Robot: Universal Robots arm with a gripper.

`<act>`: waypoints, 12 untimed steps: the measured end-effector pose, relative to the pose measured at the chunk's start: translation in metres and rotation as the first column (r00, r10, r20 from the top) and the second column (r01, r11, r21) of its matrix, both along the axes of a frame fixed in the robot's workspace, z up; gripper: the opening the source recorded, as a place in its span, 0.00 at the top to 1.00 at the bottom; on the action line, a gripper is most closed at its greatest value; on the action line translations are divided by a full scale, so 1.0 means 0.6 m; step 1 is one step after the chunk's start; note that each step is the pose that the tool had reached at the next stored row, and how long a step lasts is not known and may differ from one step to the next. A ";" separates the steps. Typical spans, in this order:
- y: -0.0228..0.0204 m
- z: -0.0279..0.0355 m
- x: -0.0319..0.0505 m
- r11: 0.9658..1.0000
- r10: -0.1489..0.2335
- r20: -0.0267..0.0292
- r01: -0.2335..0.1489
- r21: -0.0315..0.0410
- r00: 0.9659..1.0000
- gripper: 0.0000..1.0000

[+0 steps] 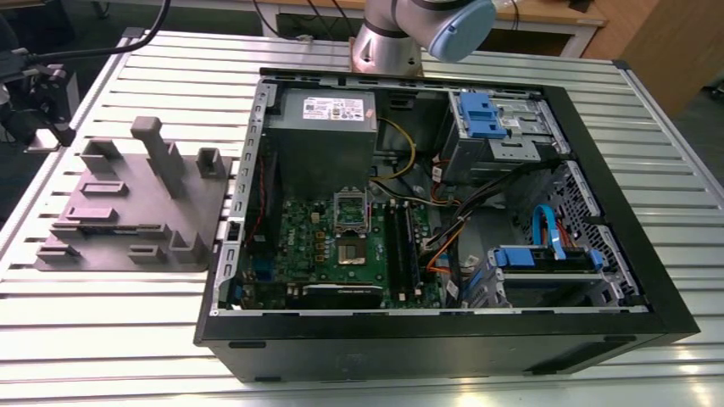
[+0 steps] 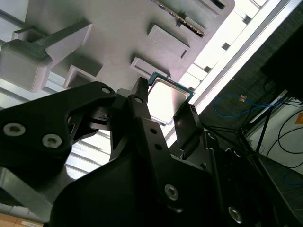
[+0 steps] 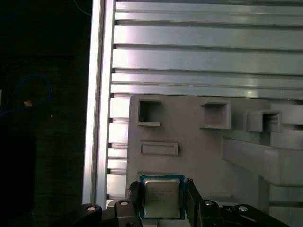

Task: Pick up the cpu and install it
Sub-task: 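Pick up the cpu and move it towards the insertion slot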

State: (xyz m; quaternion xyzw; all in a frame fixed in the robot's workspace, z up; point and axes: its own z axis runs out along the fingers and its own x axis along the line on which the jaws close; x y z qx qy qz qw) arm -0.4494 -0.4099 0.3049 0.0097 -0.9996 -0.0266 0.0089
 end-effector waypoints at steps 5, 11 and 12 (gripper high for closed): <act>0.0000 0.002 0.000 1.000 0.000 0.000 0.000 0.000 1.000 0.53; 0.0000 0.003 0.000 1.000 0.000 0.000 0.000 0.000 1.000 0.53; 0.0000 0.004 0.000 1.000 0.000 0.000 0.000 0.000 1.000 0.53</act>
